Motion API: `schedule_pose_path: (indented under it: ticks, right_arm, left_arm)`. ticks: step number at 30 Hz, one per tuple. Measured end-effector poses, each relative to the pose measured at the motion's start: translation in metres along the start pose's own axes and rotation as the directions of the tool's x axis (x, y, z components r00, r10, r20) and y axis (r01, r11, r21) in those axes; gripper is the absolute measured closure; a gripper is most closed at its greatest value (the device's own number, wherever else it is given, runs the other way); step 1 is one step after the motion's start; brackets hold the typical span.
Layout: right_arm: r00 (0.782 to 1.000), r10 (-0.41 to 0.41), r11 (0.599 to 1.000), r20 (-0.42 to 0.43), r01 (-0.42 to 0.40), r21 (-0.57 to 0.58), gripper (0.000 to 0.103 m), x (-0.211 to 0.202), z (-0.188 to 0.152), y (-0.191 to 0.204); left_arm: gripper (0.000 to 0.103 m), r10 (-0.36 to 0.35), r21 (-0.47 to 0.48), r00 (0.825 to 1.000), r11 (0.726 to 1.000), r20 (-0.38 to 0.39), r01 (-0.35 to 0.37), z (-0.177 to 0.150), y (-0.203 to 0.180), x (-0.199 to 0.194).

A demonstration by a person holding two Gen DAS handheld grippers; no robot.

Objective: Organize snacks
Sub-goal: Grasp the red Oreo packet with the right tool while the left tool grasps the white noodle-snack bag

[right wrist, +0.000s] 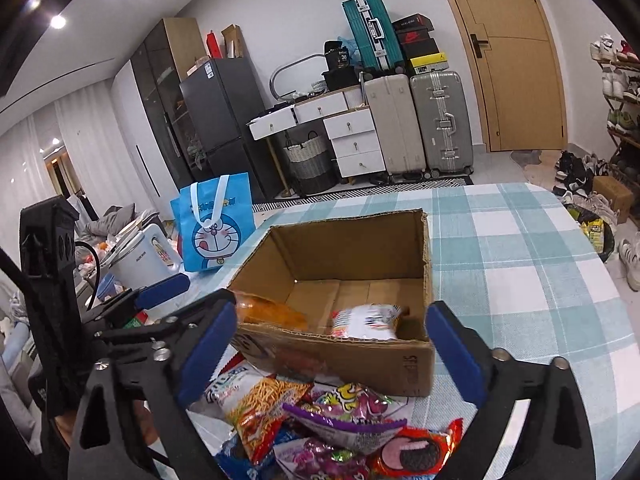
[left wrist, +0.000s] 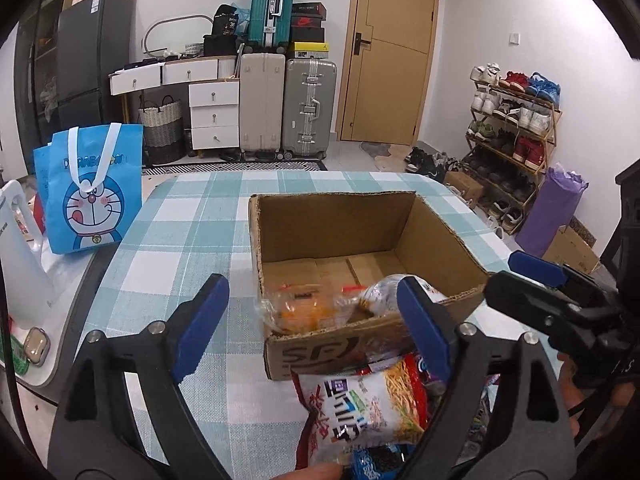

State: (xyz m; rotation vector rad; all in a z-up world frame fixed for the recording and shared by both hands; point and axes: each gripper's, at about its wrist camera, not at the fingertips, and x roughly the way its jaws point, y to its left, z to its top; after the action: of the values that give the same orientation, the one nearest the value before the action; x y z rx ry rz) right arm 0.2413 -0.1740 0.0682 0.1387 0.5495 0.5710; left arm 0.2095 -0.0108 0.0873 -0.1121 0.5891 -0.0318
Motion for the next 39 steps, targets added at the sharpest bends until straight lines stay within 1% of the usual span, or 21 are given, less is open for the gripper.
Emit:
schedule_pose_path:
  ticks: [1,3,4,8,14,20,24,28,33,39]
  right_arm:
    - [1.000,-0.002,1.000,0.001,0.002,0.001,0.001,-0.003,-0.002,-0.001]
    - [1.000,-0.001,1.000,-0.003,0.001,0.001,0.001,-0.008,-0.005,-0.004]
    - [1.000,-0.004,1.000,-0.007,0.004,0.002,0.001,-0.010,-0.007,-0.005]
    - [0.999,-0.022,1.000,-0.039,0.022,0.005,0.001,-0.014,-0.015,-0.008]
    - [0.995,-0.053,0.999,-0.087,0.052,-0.006,0.001,-0.018,-0.028,-0.010]
    - [0.986,-0.097,0.995,-0.135,0.092,-0.045,0.001,-0.018,-0.037,-0.011]
    - [0.977,-0.127,0.991,-0.169,0.117,-0.073,0.001,-0.016,-0.042,-0.010]
    - [0.969,-0.131,0.990,-0.209,0.117,-0.078,0.001,-0.013,-0.045,-0.011]
    - [0.954,-0.165,0.983,-0.248,0.139,-0.118,0.001,-0.009,-0.049,-0.013]
    - [0.934,-0.187,0.982,-0.304,0.164,-0.099,0.001,-0.003,-0.053,-0.029]
  left_arm:
    - [0.014,-0.003,-0.003,1.000,1.000,-0.004,0.003,-0.002,0.002,-0.003]
    - [0.003,-0.006,-0.008,1.000,1.000,-0.008,0.006,-0.007,0.006,-0.010]
    - [0.000,-0.003,-0.010,1.000,1.000,-0.003,0.003,-0.009,0.008,-0.014]
    - [0.000,0.003,-0.015,1.000,1.000,-0.009,-0.003,-0.019,0.013,-0.027]
    - [0.000,-0.006,-0.034,1.000,0.999,-0.023,0.005,-0.039,0.018,-0.044]
    - [0.000,0.012,-0.014,0.999,1.000,-0.052,-0.012,-0.051,0.011,-0.046]
    - [0.000,-0.004,-0.004,0.997,1.000,-0.075,0.004,-0.055,0.004,-0.044]
    - [0.000,0.010,0.037,0.996,0.999,-0.089,-0.007,-0.060,-0.007,-0.042]
    - [0.000,0.001,0.044,0.994,0.999,-0.112,0.004,-0.061,-0.012,-0.038]
    - [0.000,0.007,0.056,0.989,0.998,-0.149,0.002,-0.065,-0.015,-0.029]
